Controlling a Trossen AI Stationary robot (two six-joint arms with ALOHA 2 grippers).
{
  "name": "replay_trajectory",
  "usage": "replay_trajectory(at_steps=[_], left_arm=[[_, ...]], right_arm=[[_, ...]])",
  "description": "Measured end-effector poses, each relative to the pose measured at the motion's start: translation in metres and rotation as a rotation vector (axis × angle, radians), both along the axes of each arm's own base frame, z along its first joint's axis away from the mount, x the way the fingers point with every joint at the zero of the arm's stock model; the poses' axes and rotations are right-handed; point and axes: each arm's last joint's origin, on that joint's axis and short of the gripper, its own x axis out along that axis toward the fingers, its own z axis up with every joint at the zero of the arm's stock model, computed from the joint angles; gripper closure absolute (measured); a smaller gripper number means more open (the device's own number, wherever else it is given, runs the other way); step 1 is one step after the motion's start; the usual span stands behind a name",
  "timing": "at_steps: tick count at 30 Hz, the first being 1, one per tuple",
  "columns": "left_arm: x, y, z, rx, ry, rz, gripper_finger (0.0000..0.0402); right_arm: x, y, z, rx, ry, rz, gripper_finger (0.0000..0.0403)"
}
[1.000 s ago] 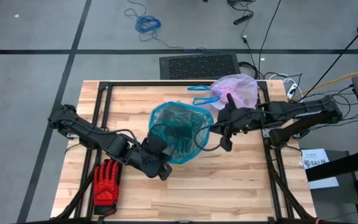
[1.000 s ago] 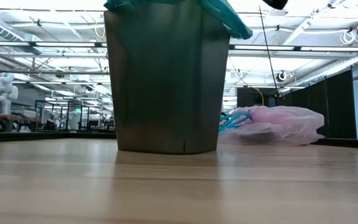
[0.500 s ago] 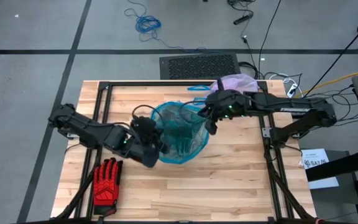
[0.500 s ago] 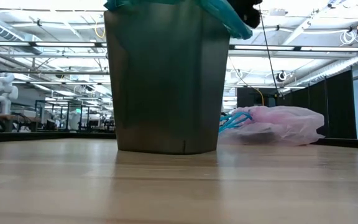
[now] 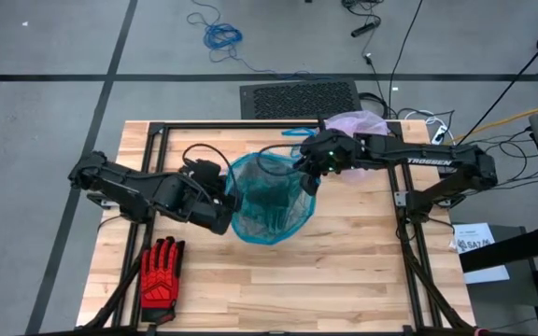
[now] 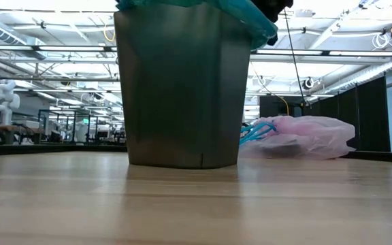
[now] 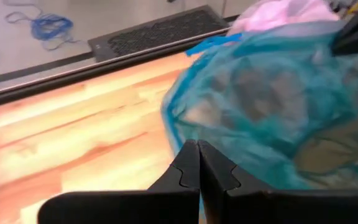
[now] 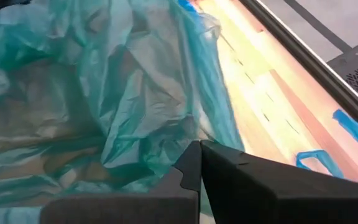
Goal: Place trash/remove bag and relplace
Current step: Insert the blue trash bag into the trash bin
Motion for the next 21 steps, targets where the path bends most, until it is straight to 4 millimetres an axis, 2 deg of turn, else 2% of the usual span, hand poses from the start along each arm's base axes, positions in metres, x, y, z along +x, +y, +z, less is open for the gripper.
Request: replay_trajectory(at_steps=[3, 5, 9, 12, 16, 21], left_arm=[[-0.001, 0.000, -0.001, -0.020, -0.003, 0.011, 0.0401], [0.004, -0.002, 0.003, -0.055, -0.076, -0.006, 0.0401], [0.022, -0.007, 0.012, -0.127, -0.148, -0.183, 0.0401], [0.029, -0.003, 0.004, -0.186, -0.072, -0.232, 0.0401], [0.028, 0.007, -0.007, -0.236, 0.065, -0.211, 0.0402], [0.023, 0.011, -0.011, -0.305, 0.136, -0.193, 0.0402]], right_arm=[[-0.001, -0.006, 0.000, 0.000, 0.000, -0.014, 0.0403], [-0.002, -0.009, 0.000, 0.012, -0.002, -0.009, 0.0403], [-0.002, -0.011, 0.000, 0.016, -0.004, -0.009, 0.0403], [-0.002, -0.011, 0.000, 0.026, -0.008, 0.000, 0.0403], [-0.002, -0.011, 0.000, 0.026, -0.007, -0.001, 0.0403], [-0.002, -0.011, 0.000, 0.026, -0.004, -0.001, 0.0403]])
